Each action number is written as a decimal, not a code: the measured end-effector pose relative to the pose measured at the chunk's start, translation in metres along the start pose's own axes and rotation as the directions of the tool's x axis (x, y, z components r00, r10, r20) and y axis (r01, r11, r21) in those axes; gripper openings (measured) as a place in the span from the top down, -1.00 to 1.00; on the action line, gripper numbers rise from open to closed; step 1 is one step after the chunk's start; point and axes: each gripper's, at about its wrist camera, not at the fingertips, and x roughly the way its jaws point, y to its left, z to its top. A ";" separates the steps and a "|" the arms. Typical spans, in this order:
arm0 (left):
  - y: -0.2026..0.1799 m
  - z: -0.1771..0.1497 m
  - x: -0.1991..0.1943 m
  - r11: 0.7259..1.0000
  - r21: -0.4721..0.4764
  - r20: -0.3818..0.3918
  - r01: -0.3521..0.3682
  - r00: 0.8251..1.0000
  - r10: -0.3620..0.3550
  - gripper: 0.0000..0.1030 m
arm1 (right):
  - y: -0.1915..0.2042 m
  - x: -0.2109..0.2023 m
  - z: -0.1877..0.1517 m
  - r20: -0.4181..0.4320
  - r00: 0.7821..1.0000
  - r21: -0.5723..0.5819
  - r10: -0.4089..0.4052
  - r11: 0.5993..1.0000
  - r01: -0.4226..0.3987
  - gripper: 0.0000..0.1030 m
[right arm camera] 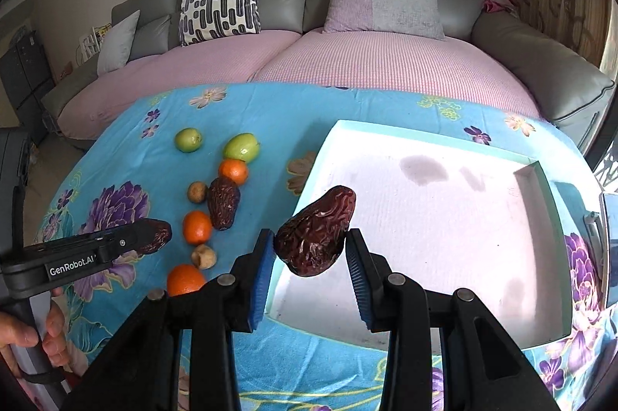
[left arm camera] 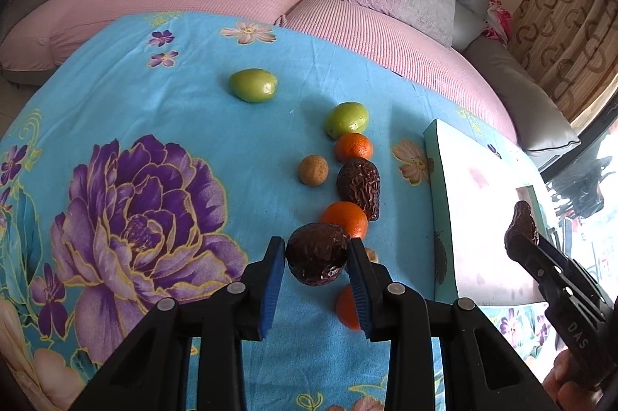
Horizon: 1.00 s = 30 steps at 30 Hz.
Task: Organize fruits
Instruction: 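Carry both held dates over the white tray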
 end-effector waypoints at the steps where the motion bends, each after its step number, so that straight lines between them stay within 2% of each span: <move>1: -0.006 0.003 0.001 1.000 0.012 0.001 -0.003 1.000 0.003 0.32 | -0.008 -0.001 0.004 0.005 1.000 0.015 -0.010 1.000 0.010 0.24; 4: -0.029 0.012 0.002 0.999 0.042 0.005 0.008 1.000 -0.008 0.32 | -0.032 -0.005 0.013 0.014 0.999 0.060 -0.047 0.997 0.046 0.24; 12: -0.106 0.029 0.024 0.987 0.150 -0.026 0.064 0.998 -0.060 0.32 | -0.090 0.003 0.018 -0.034 0.992 0.145 -0.122 0.981 0.126 0.24; 18: -0.160 0.026 0.047 0.968 0.245 -0.050 0.050 0.998 -0.039 0.32 | -0.141 0.005 0.011 -0.060 0.981 0.234 -0.184 0.953 0.193 0.24; 20: -0.174 0.024 0.054 0.962 0.269 -0.061 0.049 0.998 -0.034 0.32 | -0.156 0.006 0.004 -0.077 0.975 0.258 -0.207 0.941 0.220 0.24; 23: -0.190 0.016 0.063 0.953 0.300 -0.069 0.049 0.997 -0.030 0.32 | -0.167 0.010 -0.005 -0.120 0.956 0.249 -0.269 0.924 0.292 0.24; 30: -0.206 0.005 0.084 0.948 0.318 -0.074 0.033 0.997 -0.010 0.32 | -0.183 0.018 -0.014 -0.160 0.953 0.281 -0.257 0.914 0.293 0.23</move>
